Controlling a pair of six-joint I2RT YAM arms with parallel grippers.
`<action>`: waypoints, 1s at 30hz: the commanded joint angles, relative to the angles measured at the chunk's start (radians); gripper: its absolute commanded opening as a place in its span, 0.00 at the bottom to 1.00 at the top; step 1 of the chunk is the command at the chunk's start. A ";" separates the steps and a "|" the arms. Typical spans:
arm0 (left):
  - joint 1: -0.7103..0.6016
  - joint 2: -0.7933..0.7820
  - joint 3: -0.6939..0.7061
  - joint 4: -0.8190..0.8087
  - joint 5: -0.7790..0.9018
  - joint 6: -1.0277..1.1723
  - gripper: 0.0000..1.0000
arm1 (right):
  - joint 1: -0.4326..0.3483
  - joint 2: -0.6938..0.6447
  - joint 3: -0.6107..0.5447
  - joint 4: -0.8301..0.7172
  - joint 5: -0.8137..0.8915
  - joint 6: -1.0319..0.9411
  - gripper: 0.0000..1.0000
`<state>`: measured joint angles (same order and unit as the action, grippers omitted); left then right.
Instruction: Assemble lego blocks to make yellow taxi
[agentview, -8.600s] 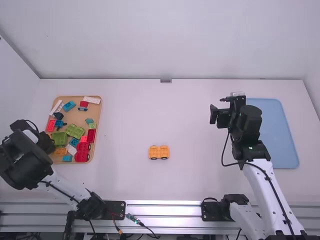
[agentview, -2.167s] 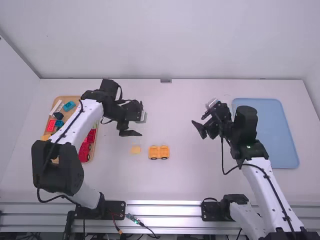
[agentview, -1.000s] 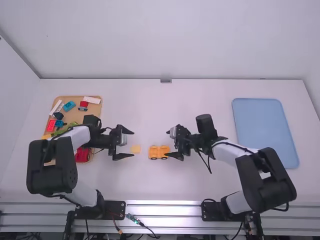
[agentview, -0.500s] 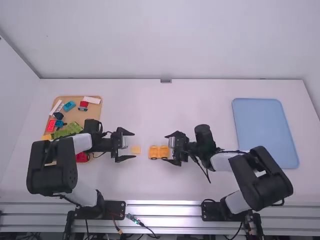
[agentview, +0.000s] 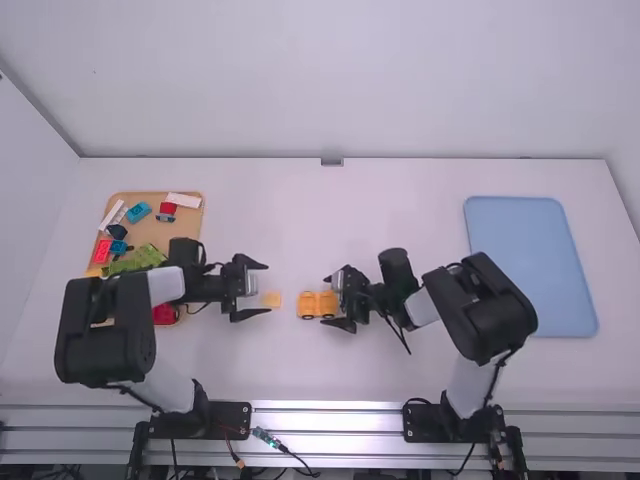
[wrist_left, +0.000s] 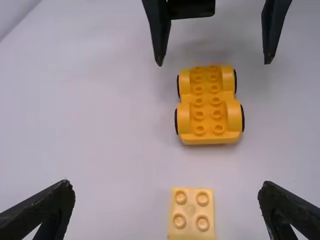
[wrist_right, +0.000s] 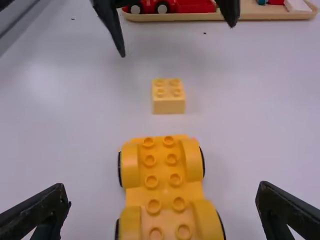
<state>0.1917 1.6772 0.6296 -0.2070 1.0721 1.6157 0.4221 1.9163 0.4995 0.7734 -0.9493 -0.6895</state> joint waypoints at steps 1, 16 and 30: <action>-0.002 0.024 -0.025 0.020 0.009 -0.007 0.97 | 0.018 0.047 0.016 -0.002 0.042 0.009 0.99; -0.009 0.157 -0.004 0.108 -0.006 0.004 0.98 | 0.069 0.128 0.078 0.010 0.054 0.036 0.99; -0.075 0.232 0.042 0.153 -0.069 -0.051 0.93 | 0.068 0.128 0.075 0.004 0.057 0.039 0.99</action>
<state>0.1074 1.9038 0.6498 -0.0406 1.0058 1.5837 0.4908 2.0369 0.5682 0.7818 -0.8837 -0.6556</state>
